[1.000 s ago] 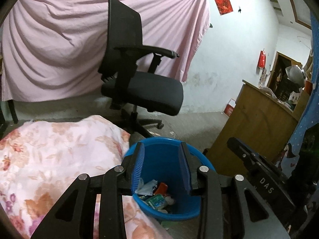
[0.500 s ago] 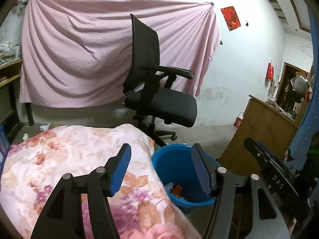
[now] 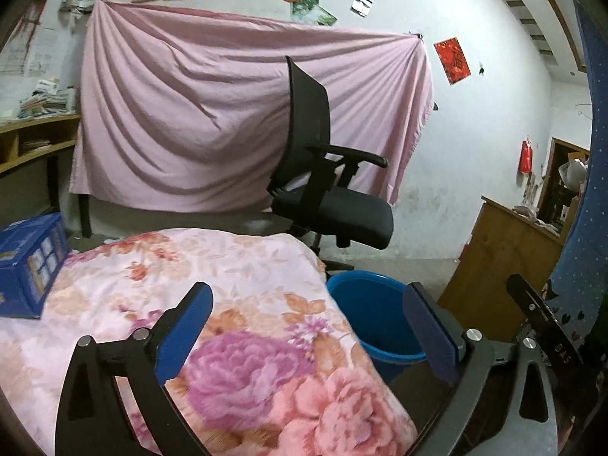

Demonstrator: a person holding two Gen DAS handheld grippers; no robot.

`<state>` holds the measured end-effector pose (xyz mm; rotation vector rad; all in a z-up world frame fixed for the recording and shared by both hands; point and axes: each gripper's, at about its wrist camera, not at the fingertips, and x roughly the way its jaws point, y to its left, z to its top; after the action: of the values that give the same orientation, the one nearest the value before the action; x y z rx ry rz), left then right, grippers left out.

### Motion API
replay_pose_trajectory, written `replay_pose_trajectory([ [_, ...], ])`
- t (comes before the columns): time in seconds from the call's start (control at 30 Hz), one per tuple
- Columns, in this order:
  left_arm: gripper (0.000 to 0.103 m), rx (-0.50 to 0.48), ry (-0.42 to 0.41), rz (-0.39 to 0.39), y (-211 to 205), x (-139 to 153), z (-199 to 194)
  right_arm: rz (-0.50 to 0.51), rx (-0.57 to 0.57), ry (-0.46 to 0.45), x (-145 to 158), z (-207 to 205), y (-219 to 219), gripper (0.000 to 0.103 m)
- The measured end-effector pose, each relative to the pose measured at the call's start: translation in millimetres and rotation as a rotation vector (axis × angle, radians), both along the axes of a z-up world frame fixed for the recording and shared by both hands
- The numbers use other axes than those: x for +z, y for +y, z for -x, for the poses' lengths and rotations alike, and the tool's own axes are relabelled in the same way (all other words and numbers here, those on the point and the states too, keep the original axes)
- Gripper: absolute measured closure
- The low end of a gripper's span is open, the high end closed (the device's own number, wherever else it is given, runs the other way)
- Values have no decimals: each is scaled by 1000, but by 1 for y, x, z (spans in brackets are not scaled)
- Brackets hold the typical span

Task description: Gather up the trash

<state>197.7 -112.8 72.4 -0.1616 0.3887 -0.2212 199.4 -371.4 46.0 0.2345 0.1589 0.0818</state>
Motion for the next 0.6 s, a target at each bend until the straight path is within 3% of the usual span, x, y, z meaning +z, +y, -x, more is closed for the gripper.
replay_pose_trajectory([
  [0.23, 2, 40, -79, -46, 24, -2, 48, 30, -22, -58, -1, 49, 25, 0],
  [0.6, 2, 96, -117, -62, 65, -16, 110, 99, -17, -93, -4, 114, 73, 0],
])
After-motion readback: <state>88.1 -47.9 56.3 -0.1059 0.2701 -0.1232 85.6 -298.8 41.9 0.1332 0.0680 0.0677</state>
